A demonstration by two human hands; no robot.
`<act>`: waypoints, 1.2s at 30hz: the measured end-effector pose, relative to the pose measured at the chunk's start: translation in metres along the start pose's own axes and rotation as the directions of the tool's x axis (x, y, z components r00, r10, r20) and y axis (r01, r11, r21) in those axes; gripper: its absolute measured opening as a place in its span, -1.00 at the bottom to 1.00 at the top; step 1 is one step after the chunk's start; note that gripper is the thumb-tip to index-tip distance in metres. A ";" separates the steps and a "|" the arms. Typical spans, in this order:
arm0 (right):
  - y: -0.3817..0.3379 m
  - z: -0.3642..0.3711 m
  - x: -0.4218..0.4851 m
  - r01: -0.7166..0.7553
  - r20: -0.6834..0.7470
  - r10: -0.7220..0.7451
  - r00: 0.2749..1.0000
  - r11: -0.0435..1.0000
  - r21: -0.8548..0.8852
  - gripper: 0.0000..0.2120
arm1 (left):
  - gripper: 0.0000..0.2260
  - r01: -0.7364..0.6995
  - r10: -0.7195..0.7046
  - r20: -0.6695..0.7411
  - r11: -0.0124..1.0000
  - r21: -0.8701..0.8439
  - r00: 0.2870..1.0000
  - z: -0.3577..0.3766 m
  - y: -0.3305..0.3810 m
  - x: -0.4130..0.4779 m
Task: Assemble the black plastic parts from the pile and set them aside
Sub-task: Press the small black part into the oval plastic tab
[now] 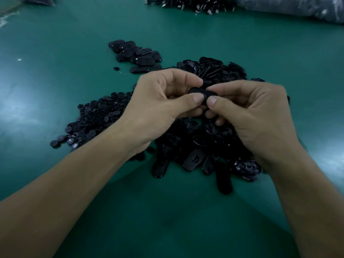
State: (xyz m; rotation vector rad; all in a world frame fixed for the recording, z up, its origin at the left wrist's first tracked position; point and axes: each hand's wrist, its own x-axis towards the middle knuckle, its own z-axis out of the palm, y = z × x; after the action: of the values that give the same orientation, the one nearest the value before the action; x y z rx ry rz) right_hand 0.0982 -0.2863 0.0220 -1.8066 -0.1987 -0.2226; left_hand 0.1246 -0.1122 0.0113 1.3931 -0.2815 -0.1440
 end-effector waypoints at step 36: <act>-0.001 0.001 -0.001 -0.008 0.010 0.009 1.000 0.996 -0.091 -0.85 | -0.85 -0.001 0.001 -0.005 0.988 0.156 1.000 0.001 0.007 -0.004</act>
State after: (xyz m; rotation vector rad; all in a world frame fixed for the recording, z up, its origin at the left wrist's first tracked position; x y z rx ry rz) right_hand 0.0969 -0.2846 0.0228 -1.8992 -0.1906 -0.2196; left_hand 0.1201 -0.1111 0.0175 1.5486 -0.2940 -0.1194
